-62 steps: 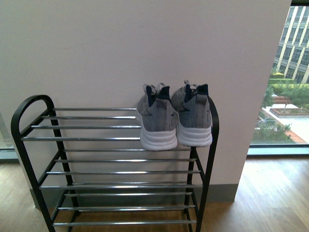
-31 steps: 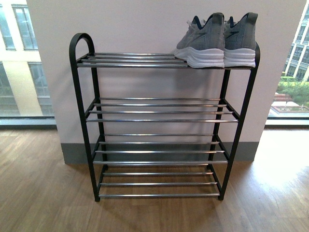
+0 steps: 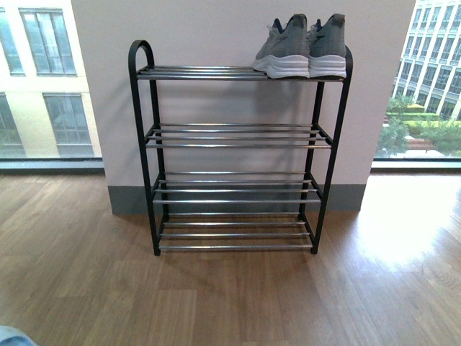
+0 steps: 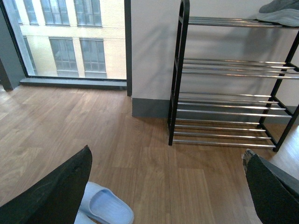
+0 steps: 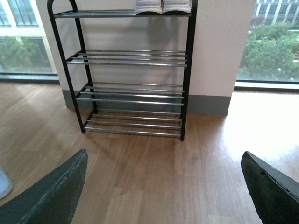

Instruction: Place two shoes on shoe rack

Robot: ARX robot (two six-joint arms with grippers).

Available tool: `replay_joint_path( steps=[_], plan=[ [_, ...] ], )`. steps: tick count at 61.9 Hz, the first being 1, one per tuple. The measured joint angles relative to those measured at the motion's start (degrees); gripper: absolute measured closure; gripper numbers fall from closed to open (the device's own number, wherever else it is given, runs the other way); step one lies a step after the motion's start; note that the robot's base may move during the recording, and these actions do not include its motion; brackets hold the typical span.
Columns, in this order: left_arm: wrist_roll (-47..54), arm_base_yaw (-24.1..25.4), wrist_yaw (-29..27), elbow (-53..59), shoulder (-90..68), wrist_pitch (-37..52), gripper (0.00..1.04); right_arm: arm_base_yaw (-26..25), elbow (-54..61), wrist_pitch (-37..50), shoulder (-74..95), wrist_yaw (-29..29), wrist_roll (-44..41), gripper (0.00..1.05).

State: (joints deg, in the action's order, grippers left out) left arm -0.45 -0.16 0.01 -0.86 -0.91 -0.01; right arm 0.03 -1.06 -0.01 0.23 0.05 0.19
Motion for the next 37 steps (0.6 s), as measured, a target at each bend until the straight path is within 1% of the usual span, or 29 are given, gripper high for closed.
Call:
replay_joint_path(
  steps=[37],
  plan=[
    [0.0, 0.0, 0.0, 0.0, 0.0, 0.0, 0.09, 0.0, 0.0, 0.0, 0.0, 0.0, 0.0, 0.09]
  ],
)
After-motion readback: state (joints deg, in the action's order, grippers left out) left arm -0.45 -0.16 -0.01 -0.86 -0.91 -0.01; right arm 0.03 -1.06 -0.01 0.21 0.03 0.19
